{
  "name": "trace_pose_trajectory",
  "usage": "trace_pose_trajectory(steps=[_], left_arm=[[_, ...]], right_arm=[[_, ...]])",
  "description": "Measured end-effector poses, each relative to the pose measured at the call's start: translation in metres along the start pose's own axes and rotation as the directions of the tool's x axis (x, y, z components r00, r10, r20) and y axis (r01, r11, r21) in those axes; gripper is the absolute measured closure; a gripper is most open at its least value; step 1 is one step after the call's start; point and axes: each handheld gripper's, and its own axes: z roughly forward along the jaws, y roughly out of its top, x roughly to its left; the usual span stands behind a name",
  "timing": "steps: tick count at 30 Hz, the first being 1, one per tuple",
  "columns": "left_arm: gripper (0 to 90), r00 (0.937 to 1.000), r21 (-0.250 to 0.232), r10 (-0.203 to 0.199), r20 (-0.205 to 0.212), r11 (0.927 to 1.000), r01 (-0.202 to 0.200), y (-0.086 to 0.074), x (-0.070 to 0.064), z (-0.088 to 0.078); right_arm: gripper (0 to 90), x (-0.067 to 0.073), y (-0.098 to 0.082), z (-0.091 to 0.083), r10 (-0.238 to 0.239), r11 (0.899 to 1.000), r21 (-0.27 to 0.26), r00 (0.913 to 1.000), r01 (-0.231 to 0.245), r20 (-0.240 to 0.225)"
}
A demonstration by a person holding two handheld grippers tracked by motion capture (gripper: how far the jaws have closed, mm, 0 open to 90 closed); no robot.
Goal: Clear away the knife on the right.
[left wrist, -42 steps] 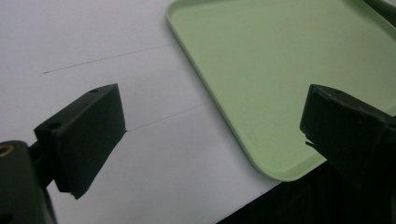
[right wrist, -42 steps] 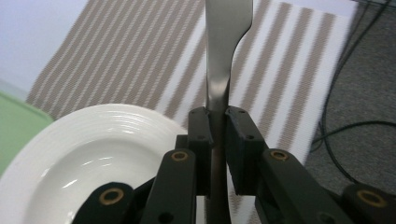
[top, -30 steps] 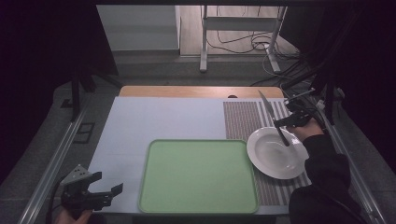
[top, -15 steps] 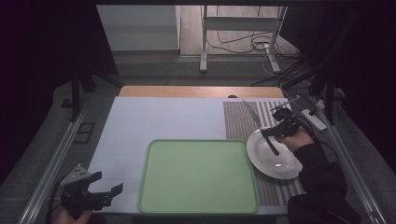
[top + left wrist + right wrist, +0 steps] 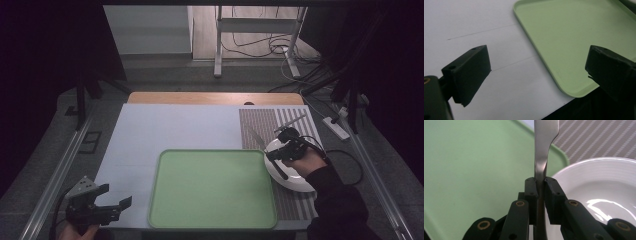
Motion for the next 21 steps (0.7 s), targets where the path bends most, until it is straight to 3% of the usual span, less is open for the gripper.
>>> trace_pose_trajectory(steps=[10, 16, 21], left_arm=[[5.7, 1.0, 0.001, 0.001, 0.0, 1.0, -0.001, 0.0, 0.0, 0.0], [5.6, 1.0, 0.0, 0.001, 0.0, 1.0, -0.001, 0.0, 0.0, 0.0], [5.6, 1.0, 0.0, 0.0, 0.001, 1.0, 0.0, 0.0, 0.0, 0.0]], right_arm=[[81.2, 0.033, 0.002, 0.014, -0.07, 0.997, 0.039, 0.9963, 0.072, -0.049], [81.2, 0.05, 0.001, 0.031, -0.096, 0.992, 0.071, 0.9924, 0.102, -0.076], [81.2, 0.061, -0.005, 0.054, -0.111, 0.984, 0.133, 0.9903, 0.122, -0.083]])
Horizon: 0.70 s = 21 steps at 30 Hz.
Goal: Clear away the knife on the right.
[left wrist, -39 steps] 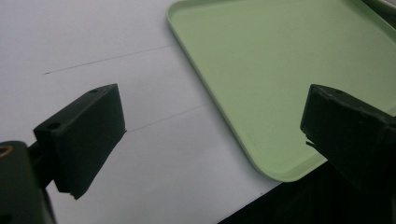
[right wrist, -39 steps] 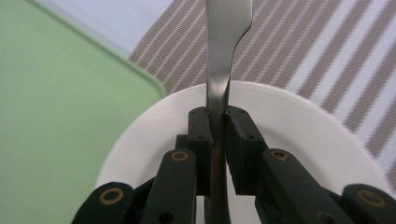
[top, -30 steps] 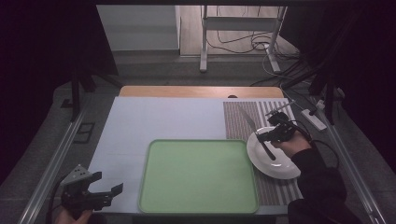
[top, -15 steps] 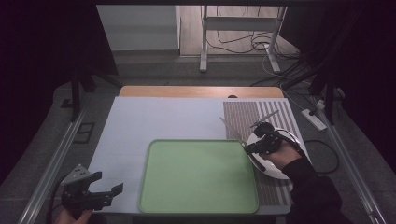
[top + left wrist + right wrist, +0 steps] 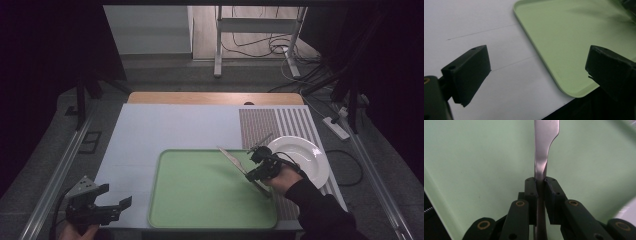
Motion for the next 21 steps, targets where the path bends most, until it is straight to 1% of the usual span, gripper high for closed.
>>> trace_pose_trajectory(steps=[2, 5, 6, 7, 8, 9, 10, 11, 12, 13, 14, 15, 17, 19, 20, 21], left_arm=[[5.6, 1.0, 0.001, 0.001, 0.0, 1.0, -0.001, 0.0, 0.0, 0.0], [5.6, 1.0, 0.001, 0.001, 0.0, 1.0, -0.001, 0.0, 0.0, 0.0], [5.6, 1.0, 0.001, 0.001, 0.0, 1.0, -0.001, 0.0, 0.0, 0.0], [5.6, 1.0, 0.001, 0.0, 0.0, 1.0, 0.0, 0.0, 0.0, 0.0], [5.6, 1.0, 0.001, 0.001, 0.0, 1.0, -0.001, 0.0, 0.0, 0.0], [5.6, 1.0, 0.002, 0.001, 0.0, 1.0, -0.001, 0.0, 0.0, 0.0], [5.6, 1.0, 0.001, 0.0, 0.0, 1.0, 0.0, 0.0, 0.0, 0.0], [5.6, 1.0, 0.002, -0.001, 0.0, 1.0, 0.001, 0.0, 0.0, 0.0], [5.6, 1.0, 0.002, -0.001, 0.0, 1.0, 0.001, 0.0, 0.0, 0.0], [5.6, 1.0, 0.002, 0.0, 0.0, 1.0, 0.0, 0.0, 0.0, 0.001], [5.6, 1.0, 0.003, 0.0, 0.0, 1.0, 0.0, 0.0, 0.0, 0.001], [5.6, 1.0, 0.003, 0.0, 0.0, 1.0, 0.0, 0.0, 0.0, 0.001], [5.6, 1.0, 0.003, 0.0, -0.001, 1.0, 0.0, 0.0, 0.0, 0.001], [5.6, 1.0, 0.003, -0.001, 0.0, 1.0, 0.001, 0.0, 0.0, 0.001], [5.6, 1.0, 0.004, -0.002, 0.0, 1.0, 0.002, 0.0, 0.0, 0.001], [5.6, 1.0, 0.005, -0.003, -0.001, 1.0, 0.003, 0.0, 0.0, 0.001]], right_arm=[[81.1, 0.002, -0.001, 0.009, -0.002, 1.0, 0.024, 1.0, 0.002, 0.001], [80.7, 0.006, -0.002, 0.019, -0.007, 0.997, 0.071, 0.9999, 0.008, -0.015], [80.7, 0.006, -0.002, 0.019, -0.007, 0.997, 0.071, 0.9999, 0.008, -0.015], [80.4, 0.007, -0.002, 0.022, -0.011, 0.996, 0.093, 0.9997, 0.013, -0.022], [79.5, 0.008, -0.002, 0.027, -0.03, 0.995, 0.096, 0.9993, 0.032, -0.023], [76.0, 0.008, -0.001, 0.026, -0.036, 0.995, 0.092, 0.9989, 0.039, -0.029], [72.0, 0.007, 0.0, 0.024, -0.034, 0.997, 0.064, 0.9988, 0.036, -0.035], [72.4, 0.005, 0.002, 0.021, -0.038, 0.998, 0.039, 0.9983, 0.04, -0.045], [72.4, 0.005, 0.002, 0.021, -0.038, 0.998, 0.039, 0.9983, 0.04, -0.045], [82.2, 0.006, 0.006, 0.019, -0.086, 0.996, -0.003, 0.9955, 0.086, -0.04], [87.3, 0.008, 0.009, 0.019, -0.118, 0.993, -0.019, 0.9924, 0.118, -0.035], [90.0, 0.01, 0.012, 0.02, -0.149, 0.988, -0.036, 0.9882, 0.148, -0.035], [90.0, 0.014, 0.02, 0.025, -0.193, 0.979, -0.067, 0.9799, 0.19, -0.049], [90.0, 0.019, 0.028, 0.032, -0.228, 0.971, -0.09, 0.9724, 0.223, -0.048], [90.0, 0.019, 0.028, 0.032, -0.228, 0.971, -0.09, 0.9724, 0.223, -0.048], [90.0, 0.023, 0.033, 0.04, -0.251, 0.964, -0.106, 0.967, 0.245, -0.044]])
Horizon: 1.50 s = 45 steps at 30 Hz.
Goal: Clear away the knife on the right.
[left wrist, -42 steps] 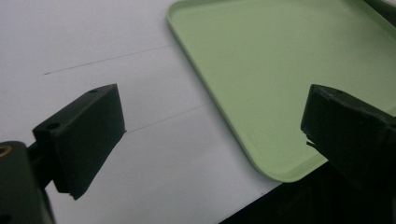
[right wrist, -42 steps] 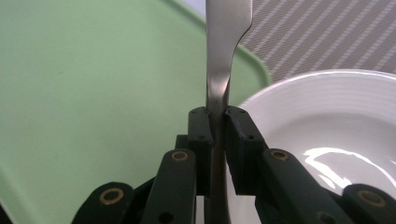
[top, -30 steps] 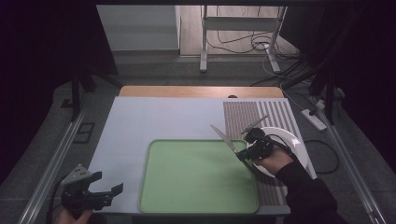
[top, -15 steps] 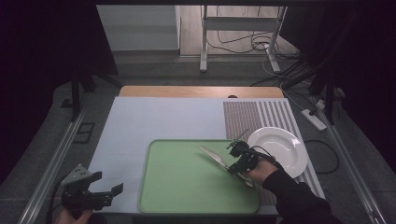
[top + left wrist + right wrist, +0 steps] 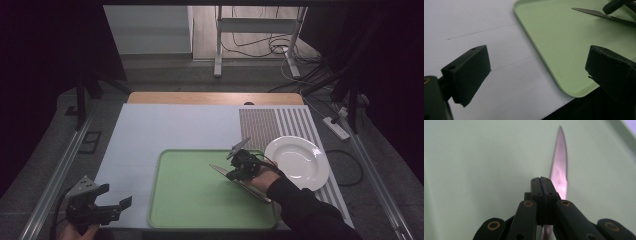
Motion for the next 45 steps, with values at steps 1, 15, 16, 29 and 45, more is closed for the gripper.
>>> trace_pose_trajectory(steps=[1, 15, 16, 29, 45], left_arm=[[5.6, 1.0, 0.0, 0.0, 0.0, 1.0, 0.0, 0.0, 0.0, 0.0], [5.5, 1.0, -0.002, 0.0, 0.0, 1.0, 0.0, 0.0, 0.0, -0.001], [5.5, 1.0, -0.003, -0.001, 0.0, 1.0, 0.001, 0.0, 0.0, -0.001], [5.5, 1.0, -0.003, 0.0, -0.001, 1.0, 0.0, 0.0, 0.0, -0.001], [5.5, 1.0, -0.003, 0.001, -0.001, 1.0, -0.001, 0.0, 0.0, 0.0]], right_arm=[[90.0, 0.001, 0.002, 0.004, -0.008, 1.0, 0.001, 1.0, 0.008, 0.001], [90.0, -0.019, -0.003, 0.007, 0.041, 0.996, 0.071, 0.9891, -0.051, 0.141], [90.0, -0.021, -0.006, 0.005, 0.055, 0.995, 0.072, 0.989, -0.065, 0.137], [90.0, -0.032, -0.031, -0.014, 0.119, 0.986, 0.1, 0.9825, -0.134, 0.144], [90.0, -0.041, -0.058, -0.032, 0.208, 0.968, 0.101, 0.9616, -0.228, 0.179]])
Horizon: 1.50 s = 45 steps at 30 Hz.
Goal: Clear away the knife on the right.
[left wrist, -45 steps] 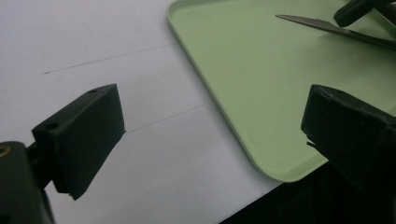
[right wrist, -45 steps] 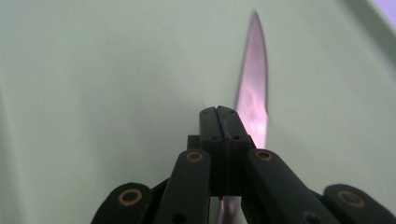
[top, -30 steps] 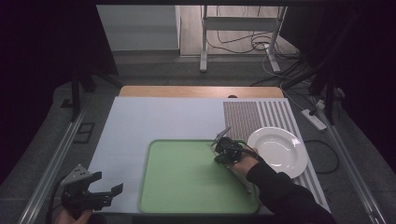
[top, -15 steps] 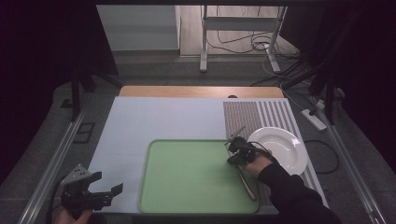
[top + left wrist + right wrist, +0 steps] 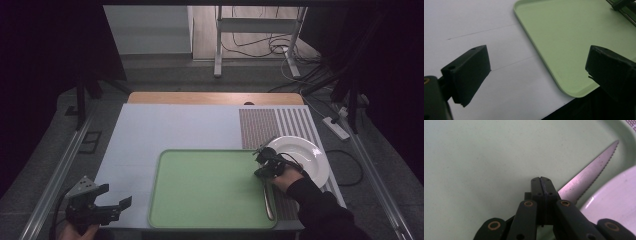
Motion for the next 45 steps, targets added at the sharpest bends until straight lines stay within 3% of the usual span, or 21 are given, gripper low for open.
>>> trace_pose_trajectory(steps=[5, 7, 9, 12, 13, 14, 17, 21, 26, 35, 45], left_arm=[[5.5, 1.0, 0.001, 0.0, 0.0, 1.0, 0.0, 0.0, 0.0, 0.0], [5.5, 1.0, 0.0, -0.001, 0.0, 1.0, 0.001, 0.0, 0.0, 0.0], [5.5, 1.0, 0.0, 0.0, 0.0, 1.0, 0.0, 0.0, 0.0, 0.0], [5.5, 1.0, 0.001, 0.002, -0.001, 1.0, -0.002, 0.0, 0.0, 0.0], [5.5, 1.0, 0.001, 0.002, -0.001, 1.0, -0.002, 0.0, 0.0, 0.0], [5.5, 1.0, 0.001, 0.0, 0.0, 1.0, 0.0, 0.0, 0.0, 0.0], [5.5, 1.0, 0.001, -0.001, 0.0, 1.0, 0.001, 0.0, 0.0, 0.0], [5.5, 1.0, 0.002, 0.0, 0.0, 1.0, 0.0, 0.0, 0.0, 0.0], [5.5, 1.0, 0.001, -0.001, 0.0, 1.0, 0.001, 0.0, 0.0, 0.0], [5.5, 1.0, 0.002, 0.0, -0.001, 1.0, 0.0, 0.0, 0.0, 0.0], [5.5, 1.0, 0.002, -0.001, -0.001, 1.0, 0.001, 0.0, 0.0, 0.0]], right_arm=[[87.9, 0.001, 0.0, -0.007, 0.004, 0.999, -0.052, 0.9995, -0.006, -0.031], [80.7, 0.002, 0.0, -0.014, 0.017, 0.994, -0.105, 0.9989, -0.021, -0.044], [78.5, 0.002, -0.001, -0.015, 0.018, 0.994, -0.109, 0.9987, -0.023, -0.047], [66.8, 0.002, -0.001, -0.017, 0.038, 0.991, -0.125, 0.9978, -0.045, -0.053], [66.8, 0.002, -0.001, -0.017, 0.038, 0.991, -0.125, 0.9978, -0.045, -0.053], [60.3, 0.004, -0.001, -0.019, 0.042, 0.99, -0.134, 0.9976, -0.05, -0.056], [54.3, 0.005, -0.001, -0.021, 0.038, 0.989, -0.144, 0.9978, -0.045, -0.055], [40.6, 0.01, -0.001, -0.026, 0.043, 0.987, -0.15, 0.9981, -0.049, -0.043], [30.6, 0.012, -0.003, -0.032, 0.046, 0.982, -0.181, 0.9986, -0.049, -0.026], [19.2, 0.014, -0.011, -0.04, 0.04, 0.973, -0.226, 0.9991, -0.042, -0.011], [7.9, 0.015, -0.023, -0.043, 0.046, 0.971, -0.236, 0.9988, -0.048, -0.013]])
